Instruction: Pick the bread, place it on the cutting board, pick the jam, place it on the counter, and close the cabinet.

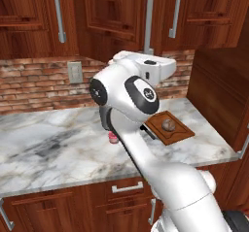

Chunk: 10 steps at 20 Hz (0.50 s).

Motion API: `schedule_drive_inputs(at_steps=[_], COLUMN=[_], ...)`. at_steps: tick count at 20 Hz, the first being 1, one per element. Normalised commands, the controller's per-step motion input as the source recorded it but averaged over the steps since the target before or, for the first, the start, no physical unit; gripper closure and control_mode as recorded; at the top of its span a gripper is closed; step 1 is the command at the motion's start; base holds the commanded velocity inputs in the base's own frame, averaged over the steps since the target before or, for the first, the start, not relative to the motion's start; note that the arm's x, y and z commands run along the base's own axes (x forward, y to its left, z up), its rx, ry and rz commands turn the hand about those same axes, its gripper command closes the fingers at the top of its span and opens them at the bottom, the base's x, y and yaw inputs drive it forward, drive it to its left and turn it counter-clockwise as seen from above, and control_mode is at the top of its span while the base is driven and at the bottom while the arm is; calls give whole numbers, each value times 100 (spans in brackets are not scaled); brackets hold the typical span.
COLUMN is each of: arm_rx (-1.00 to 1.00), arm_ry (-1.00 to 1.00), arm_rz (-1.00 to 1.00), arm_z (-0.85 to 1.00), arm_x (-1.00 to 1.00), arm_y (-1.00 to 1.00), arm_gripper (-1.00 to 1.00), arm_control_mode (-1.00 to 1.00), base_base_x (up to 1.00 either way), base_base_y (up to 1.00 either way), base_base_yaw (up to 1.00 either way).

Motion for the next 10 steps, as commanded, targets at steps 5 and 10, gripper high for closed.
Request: schedule_drive_inputs(at_steps=[5, 10], arm_rx=[0, 0], arm_ry=[0, 0], arm_rz=[20, 20], arm_z=[0, 0], arm_x=[27, 31], arm_y=[-47, -42], arm_gripper=[-100, -100], arm_control_mode=[-100, -100], base_base_x=[0, 0], base_base_y=[0, 0], base_base_yaw=[0, 0])
